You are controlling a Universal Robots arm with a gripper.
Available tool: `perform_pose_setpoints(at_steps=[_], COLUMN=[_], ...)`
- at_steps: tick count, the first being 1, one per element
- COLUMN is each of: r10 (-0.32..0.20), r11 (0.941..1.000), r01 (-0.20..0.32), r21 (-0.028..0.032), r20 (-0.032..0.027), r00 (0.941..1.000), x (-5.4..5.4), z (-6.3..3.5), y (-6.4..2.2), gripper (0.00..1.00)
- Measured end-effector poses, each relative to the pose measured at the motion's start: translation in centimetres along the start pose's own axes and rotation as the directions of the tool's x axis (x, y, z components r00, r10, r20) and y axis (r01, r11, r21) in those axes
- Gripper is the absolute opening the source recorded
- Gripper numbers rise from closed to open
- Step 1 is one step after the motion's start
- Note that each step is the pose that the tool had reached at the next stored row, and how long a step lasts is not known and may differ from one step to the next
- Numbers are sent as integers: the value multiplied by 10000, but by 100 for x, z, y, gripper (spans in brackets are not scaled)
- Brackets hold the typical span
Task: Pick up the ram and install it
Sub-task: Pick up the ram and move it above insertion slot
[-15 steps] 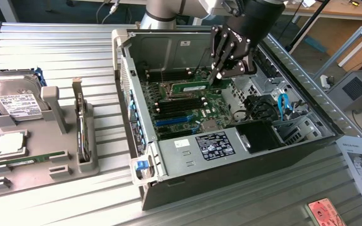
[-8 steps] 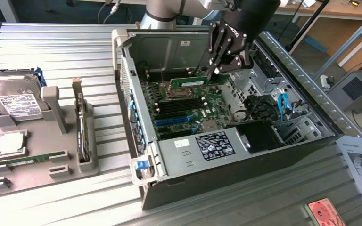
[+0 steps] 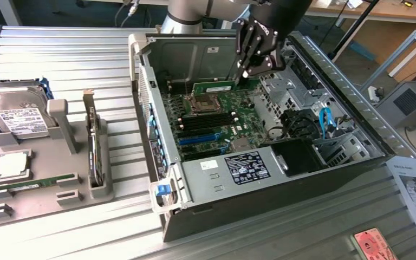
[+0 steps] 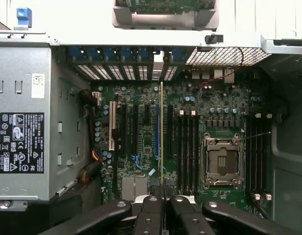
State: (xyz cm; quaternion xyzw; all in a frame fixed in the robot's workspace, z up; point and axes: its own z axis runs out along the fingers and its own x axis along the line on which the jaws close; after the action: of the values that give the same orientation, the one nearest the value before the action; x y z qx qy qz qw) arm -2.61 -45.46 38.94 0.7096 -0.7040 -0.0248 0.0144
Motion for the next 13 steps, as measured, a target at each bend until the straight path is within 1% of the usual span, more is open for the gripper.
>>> perform_pose_setpoints(at_steps=[8,13], r10=[-14,-22], r11=[10000,10000], r01=[14,22], r21=[2,3], r20=[0,0], r00=[10000,10000], x=[-87,-101], z=[1,2], y=[-3,-3], gripper=[12,12])
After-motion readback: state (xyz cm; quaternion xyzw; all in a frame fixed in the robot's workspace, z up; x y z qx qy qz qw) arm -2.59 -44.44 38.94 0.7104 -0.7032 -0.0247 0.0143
